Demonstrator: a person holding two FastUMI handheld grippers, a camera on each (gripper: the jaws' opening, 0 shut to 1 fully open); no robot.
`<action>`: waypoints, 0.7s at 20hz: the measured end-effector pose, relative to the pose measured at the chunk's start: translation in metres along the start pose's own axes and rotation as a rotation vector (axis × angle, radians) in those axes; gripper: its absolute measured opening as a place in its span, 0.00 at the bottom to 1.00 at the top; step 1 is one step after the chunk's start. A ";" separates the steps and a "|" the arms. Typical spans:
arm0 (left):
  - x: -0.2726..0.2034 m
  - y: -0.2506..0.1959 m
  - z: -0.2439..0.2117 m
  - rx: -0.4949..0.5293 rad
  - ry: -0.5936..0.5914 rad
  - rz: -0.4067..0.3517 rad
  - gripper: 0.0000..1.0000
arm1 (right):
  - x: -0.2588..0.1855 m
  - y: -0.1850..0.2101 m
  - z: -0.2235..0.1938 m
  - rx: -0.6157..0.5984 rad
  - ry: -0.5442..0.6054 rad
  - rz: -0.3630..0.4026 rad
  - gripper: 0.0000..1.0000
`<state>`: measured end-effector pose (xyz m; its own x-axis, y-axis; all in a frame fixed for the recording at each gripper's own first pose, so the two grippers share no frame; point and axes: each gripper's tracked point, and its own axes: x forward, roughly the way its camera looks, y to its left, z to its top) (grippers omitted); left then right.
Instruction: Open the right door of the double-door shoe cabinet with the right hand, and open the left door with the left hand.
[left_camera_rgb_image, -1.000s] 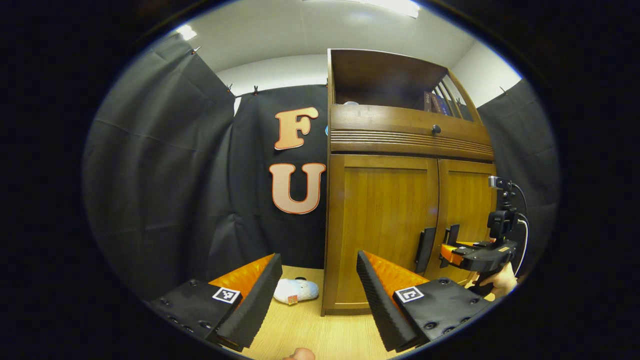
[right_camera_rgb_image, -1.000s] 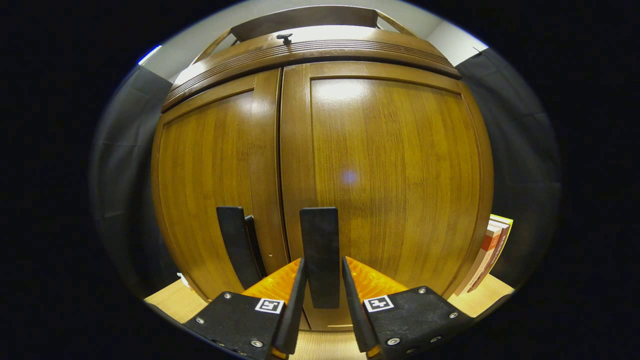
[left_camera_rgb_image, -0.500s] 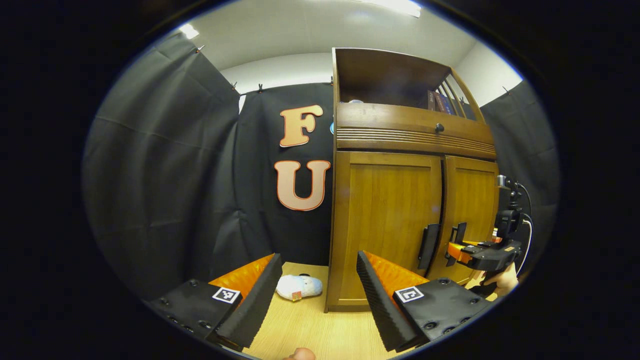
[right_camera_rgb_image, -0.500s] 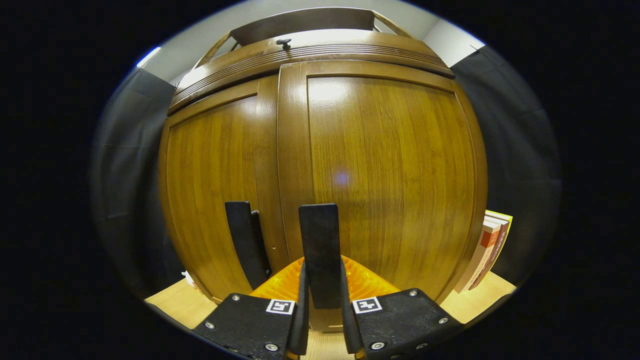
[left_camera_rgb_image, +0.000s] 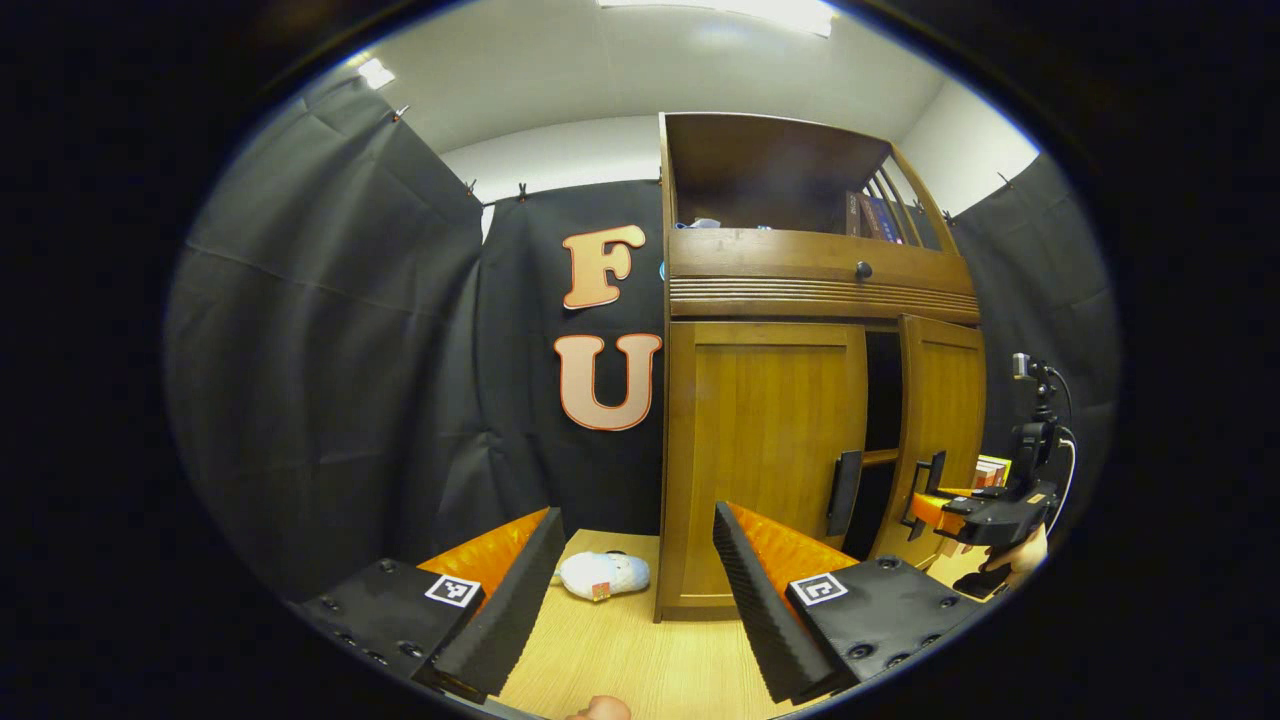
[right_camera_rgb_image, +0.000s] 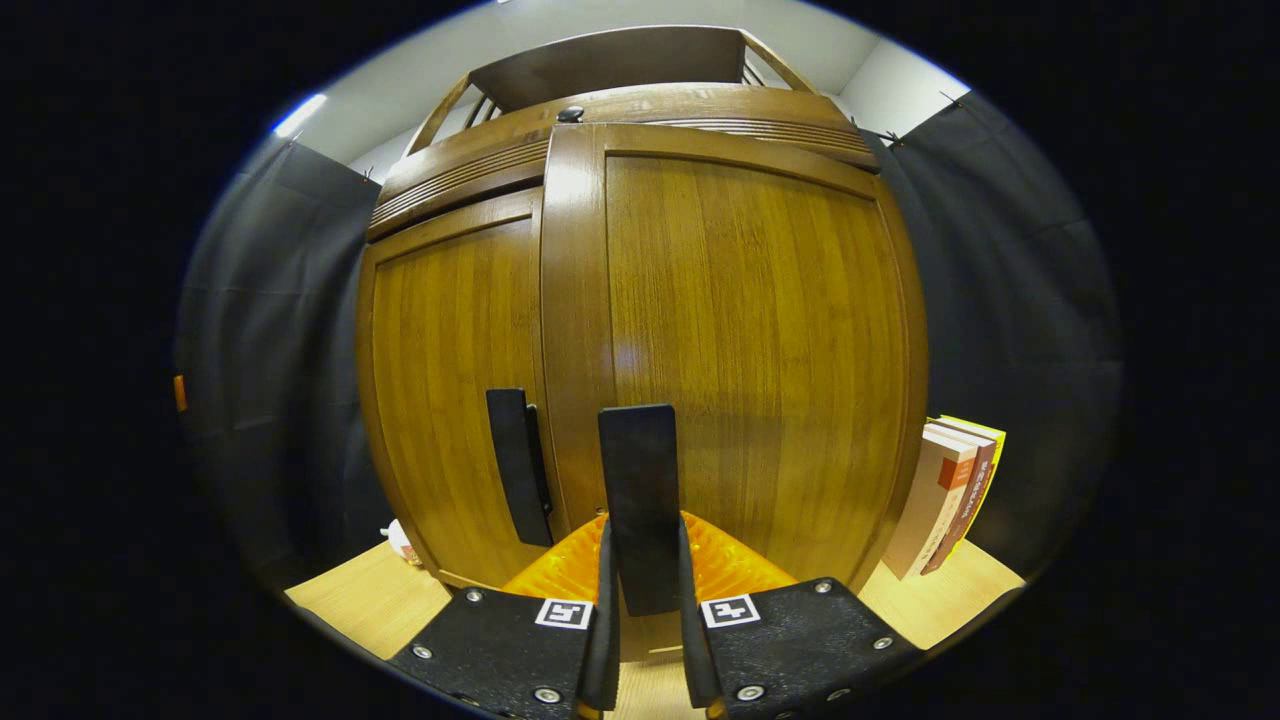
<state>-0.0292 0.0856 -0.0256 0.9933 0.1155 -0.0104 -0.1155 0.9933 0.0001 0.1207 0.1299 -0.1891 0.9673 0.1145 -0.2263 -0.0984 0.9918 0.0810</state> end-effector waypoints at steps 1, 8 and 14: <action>-0.002 -0.001 0.000 -0.002 0.001 -0.002 0.93 | -0.003 -0.001 0.000 -0.004 -0.002 0.001 0.25; -0.015 -0.005 -0.003 -0.019 0.010 -0.015 0.93 | -0.027 -0.012 -0.001 -0.012 -0.011 -0.003 0.25; -0.027 -0.012 0.001 -0.025 0.000 -0.031 0.93 | -0.047 -0.025 -0.001 -0.015 -0.014 -0.020 0.24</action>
<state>-0.0544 0.0706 -0.0247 0.9963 0.0850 -0.0100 -0.0852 0.9960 -0.0256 0.0775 0.0997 -0.1813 0.9722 0.0943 -0.2142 -0.0828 0.9946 0.0623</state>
